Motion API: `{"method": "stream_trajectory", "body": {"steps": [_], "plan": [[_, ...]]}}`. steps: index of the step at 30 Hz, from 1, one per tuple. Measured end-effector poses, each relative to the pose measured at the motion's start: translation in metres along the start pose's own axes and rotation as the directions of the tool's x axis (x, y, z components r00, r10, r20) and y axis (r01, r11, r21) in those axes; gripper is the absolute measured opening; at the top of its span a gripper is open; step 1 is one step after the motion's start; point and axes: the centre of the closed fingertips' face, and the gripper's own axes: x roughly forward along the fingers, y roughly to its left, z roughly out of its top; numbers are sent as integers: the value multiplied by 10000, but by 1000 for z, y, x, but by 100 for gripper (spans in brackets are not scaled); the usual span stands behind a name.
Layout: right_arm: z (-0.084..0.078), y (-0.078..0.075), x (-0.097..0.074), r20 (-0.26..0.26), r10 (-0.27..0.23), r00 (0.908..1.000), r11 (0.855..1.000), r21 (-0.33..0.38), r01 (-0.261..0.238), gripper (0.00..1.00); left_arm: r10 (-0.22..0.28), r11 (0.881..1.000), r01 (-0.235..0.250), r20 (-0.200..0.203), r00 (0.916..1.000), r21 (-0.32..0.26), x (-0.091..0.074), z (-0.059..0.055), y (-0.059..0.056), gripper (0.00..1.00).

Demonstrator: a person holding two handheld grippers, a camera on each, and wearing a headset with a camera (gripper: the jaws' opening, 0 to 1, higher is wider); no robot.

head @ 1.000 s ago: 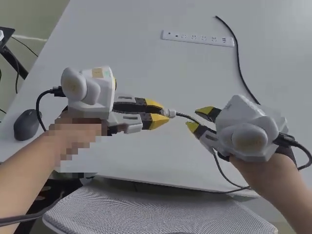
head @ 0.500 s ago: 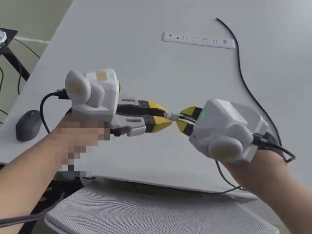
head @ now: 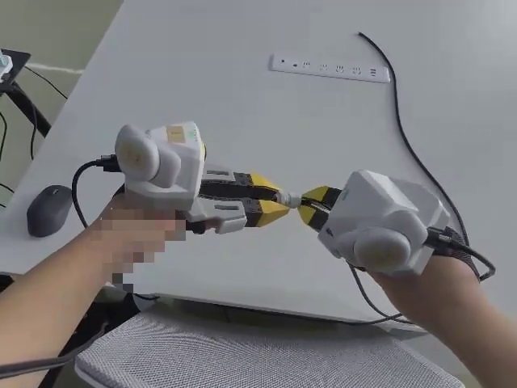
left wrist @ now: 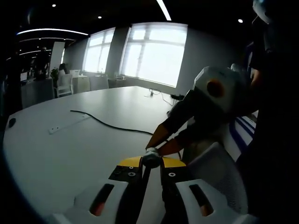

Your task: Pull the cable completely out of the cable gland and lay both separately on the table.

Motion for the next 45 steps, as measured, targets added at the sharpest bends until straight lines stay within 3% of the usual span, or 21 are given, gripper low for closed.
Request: {"method": "stream_trajectory", "body": {"steps": [9,17,19,23,27,34,38,40,41,42,43,45], "plan": [[-7,-3,2,-2,-11,10000,9947,1032,11,0,52,10000,-52,6,10000,-12,-2,0,1,15],[-20,-9,1,-242,-72,9997,9726,2322,127,0,63,10000,-63,111,9999,-16,-3,2,2,15],[-24,-9,2,-222,13,9998,9477,3191,59,0,67,10000,-67,101,9999,-26,-3,2,3,15],[-34,-13,1,-304,-3,9995,9059,4233,132,0,65,10000,-64,154,9999,-32,-3,3,3,15],[-45,-16,3,-508,7,9987,8876,4600,228,0,73,10000,-72,141,9999,-43,-4,3,4,15],[-61,-19,7,-685,82,9976,8213,5696,324,0,89,10000,-88,169,9998,-42,-4,4,6,15],[-75,-20,8,-934,147,9955,7649,6422,490,0,112,9999,-111,175,9998,-35,-6,4,7,15],[-83,-21,9,-1007,123,9948,7291,6818,600,0,126,9999,-126,200,9997,-32,-7,5,8,15],[-86,-23,9,-970,104,9952,7009,7106,620,0,129,9999,-129,225,9997,-38,-7,5,8,15],[-87,-23,9,-962,111,9953,6912,7200,619,0,138,9999,-137,236,9996,-35,-8,6,8,15],[-89,-25,9,-911,109,9958,6619,7471,611,0,135,9999,-134,250,9996,-49,-8,6,8,15],[-91,-26,10,-801,112,9967,6220,7810,558,0,137,9999,-136,290,9995,-40,-9,7,8,15]]}}
